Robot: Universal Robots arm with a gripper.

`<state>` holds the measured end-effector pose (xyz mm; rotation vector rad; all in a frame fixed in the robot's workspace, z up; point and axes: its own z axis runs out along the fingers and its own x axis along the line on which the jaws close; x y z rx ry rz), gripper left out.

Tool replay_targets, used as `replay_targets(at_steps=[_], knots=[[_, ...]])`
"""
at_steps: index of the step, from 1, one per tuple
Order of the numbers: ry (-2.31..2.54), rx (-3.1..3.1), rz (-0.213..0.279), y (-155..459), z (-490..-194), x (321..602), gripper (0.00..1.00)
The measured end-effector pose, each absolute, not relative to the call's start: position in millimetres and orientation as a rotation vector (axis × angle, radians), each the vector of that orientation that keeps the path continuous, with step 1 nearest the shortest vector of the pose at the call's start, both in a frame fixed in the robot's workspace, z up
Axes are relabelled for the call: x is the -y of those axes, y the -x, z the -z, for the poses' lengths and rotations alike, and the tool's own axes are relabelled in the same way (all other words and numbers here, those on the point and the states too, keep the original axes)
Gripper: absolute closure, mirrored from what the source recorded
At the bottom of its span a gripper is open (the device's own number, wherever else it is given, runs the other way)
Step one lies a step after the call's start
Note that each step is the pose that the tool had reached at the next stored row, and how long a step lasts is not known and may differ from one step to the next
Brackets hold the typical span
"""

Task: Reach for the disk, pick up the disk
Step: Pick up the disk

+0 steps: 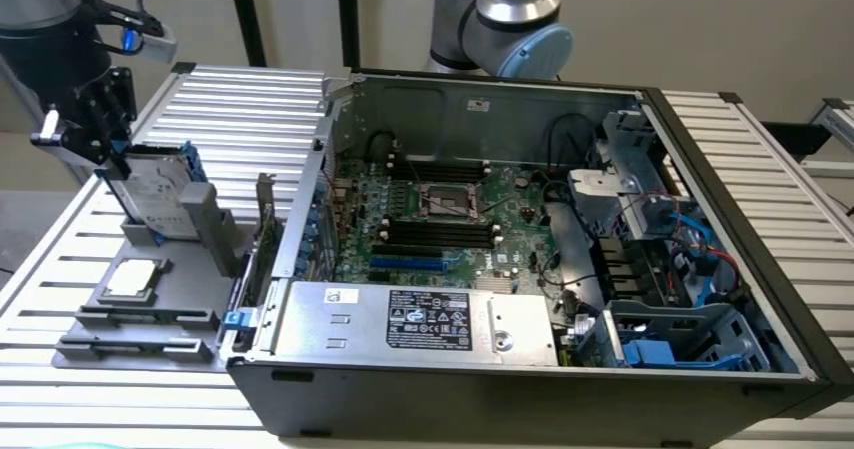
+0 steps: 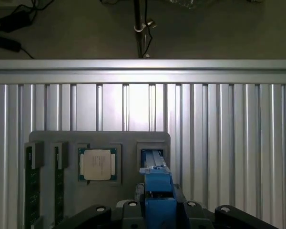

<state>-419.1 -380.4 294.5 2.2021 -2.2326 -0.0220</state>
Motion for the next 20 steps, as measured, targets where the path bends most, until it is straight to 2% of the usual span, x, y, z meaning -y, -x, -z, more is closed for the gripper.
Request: replay_targets(at_steps=[20], knots=[[-2.202,2.233,0.022,418.7,-297.6,380.5,0.67]])
